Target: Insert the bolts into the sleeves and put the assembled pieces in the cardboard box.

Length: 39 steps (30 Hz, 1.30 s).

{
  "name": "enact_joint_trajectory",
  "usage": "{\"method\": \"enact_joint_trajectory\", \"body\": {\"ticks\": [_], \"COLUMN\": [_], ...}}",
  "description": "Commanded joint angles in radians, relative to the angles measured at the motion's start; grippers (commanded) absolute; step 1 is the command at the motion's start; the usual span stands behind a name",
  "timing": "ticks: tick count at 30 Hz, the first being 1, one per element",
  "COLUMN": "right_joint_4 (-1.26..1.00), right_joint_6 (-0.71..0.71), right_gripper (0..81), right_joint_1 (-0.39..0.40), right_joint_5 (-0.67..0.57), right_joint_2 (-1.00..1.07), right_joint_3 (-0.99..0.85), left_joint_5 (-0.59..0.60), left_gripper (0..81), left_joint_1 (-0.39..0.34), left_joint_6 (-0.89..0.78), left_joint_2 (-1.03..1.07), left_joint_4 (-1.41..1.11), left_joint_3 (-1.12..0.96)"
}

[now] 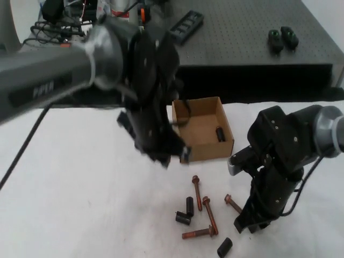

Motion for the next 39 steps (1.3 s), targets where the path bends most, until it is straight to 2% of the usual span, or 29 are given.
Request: {"method": "enact_joint_trajectory", "body": {"ticks": [1,6,10,15,21,24,29,33,39], "right_joint_4": [-0.014,-0.001,0.001,0.003,0.024,0.022,0.021,0.024,0.023], "right_joint_6": [-0.011,0.058,0.099,0.151,0.168,0.168,0.168,0.168,0.164], "right_gripper": [1.7,1.7,1.7,1.7,1.7,1.7,1.7,1.7,1.7], "right_joint_1": [-0.003,-0.004,-0.004,-0.004,-0.004,-0.004,-0.004,-0.004,-0.004], "right_joint_5": [-0.019,-0.061,-0.086,-0.115,-0.147,-0.147,-0.149,-0.149,-0.153], "right_joint_2": [-0.012,-0.204,-0.351,-0.447,-0.465,-0.465,-0.465,-0.465,-0.465], "right_joint_3": [-0.009,0.085,0.18,0.261,0.285,0.288,0.288,0.288,0.288], "left_joint_5": [0.01,0.1,0.204,0.206,0.257,0.248,0.14,0.106,0.089], "left_gripper": [24.0,24.5,29.8,40.7,41.0,41.0,39.8,36.7,36.8], "left_joint_1": [-0.032,-0.05,-0.059,-0.063,-0.079,-0.13,-0.212,-0.225,-0.225], "left_joint_6": [0.063,0.102,0.227,0.411,0.445,0.506,0.56,0.592,0.6], "left_joint_2": [-0.059,-0.073,-0.073,-0.064,0.0,0.032,0.104,0.168,0.238], "left_joint_4": [-0.083,-0.105,-0.164,-0.201,-0.185,-0.187,-0.203,-0.221,-0.22], "left_joint_3": [0.159,0.209,0.228,0.228,0.228,0.228,0.205,0.157,0.083]}}
